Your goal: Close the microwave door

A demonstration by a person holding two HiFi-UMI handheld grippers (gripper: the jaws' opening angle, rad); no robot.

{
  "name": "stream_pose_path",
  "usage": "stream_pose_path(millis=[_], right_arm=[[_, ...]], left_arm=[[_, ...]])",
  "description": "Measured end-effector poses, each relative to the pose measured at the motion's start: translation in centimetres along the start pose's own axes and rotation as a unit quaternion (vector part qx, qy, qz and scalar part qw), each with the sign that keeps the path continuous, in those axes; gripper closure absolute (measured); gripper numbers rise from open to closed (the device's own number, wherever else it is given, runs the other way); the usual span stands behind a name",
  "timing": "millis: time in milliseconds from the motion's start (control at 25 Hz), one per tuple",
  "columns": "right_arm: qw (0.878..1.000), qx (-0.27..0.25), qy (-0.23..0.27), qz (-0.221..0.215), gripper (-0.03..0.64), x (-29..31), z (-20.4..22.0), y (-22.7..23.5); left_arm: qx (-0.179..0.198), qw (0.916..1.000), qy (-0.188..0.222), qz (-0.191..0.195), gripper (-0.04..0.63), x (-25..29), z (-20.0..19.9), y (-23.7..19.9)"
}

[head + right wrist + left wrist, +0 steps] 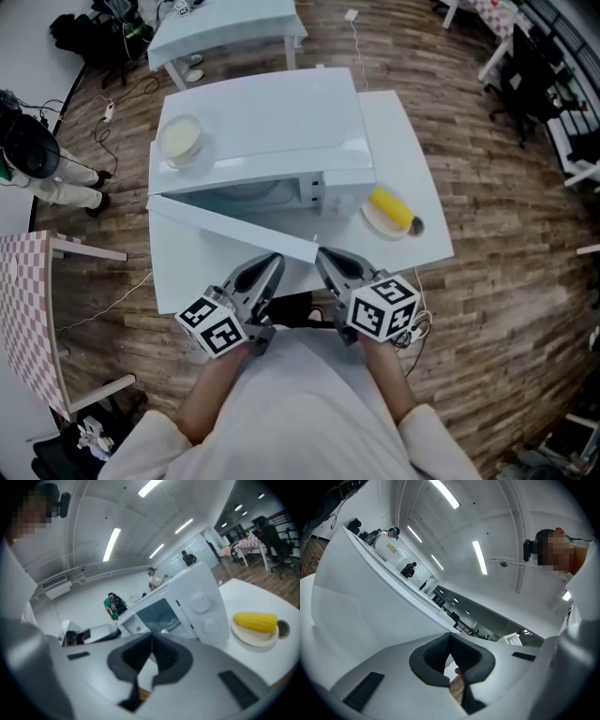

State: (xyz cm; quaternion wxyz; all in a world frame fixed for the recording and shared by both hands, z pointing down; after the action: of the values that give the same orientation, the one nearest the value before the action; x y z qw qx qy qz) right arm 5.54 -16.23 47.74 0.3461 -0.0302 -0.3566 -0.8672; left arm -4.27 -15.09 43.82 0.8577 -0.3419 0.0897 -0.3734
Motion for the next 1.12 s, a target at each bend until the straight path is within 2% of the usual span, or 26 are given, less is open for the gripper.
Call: stream_pose_path(millis=[600, 880, 1120], right_arm=[[1.000, 0.017, 0.010, 0.000, 0.594, 0.1, -0.7, 1.1], [1.000, 0.023, 0.003, -0.001, 0.594, 0.4, -0.7, 1.6], [1.000, 0.024, 0.003, -0.002, 0.594, 0.6, -0.9, 2.0]], left_arm=[[-0.011, 0.9999, -0.004, 0.004, 0.577, 1.4, -0.8, -0.3], [-0.041, 0.9991, 0.004, 0.008, 0.577, 2.3, -1.3, -0.8], [-0.010, 0.9999, -0.002, 0.001, 0.577, 2.8, -1.5, -0.9]])
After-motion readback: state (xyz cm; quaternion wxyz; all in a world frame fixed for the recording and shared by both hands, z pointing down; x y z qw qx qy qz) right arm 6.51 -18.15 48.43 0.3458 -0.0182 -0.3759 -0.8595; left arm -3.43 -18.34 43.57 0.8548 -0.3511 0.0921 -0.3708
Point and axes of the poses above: the fingertips, and each gripper's own axes: x forward along the fingers, y to its right, z out of its underside, the point moved 2 cm from there along -x, backward along the fingers, and after that the axes turned 2 degrees about -z, right-handed, at the moved point
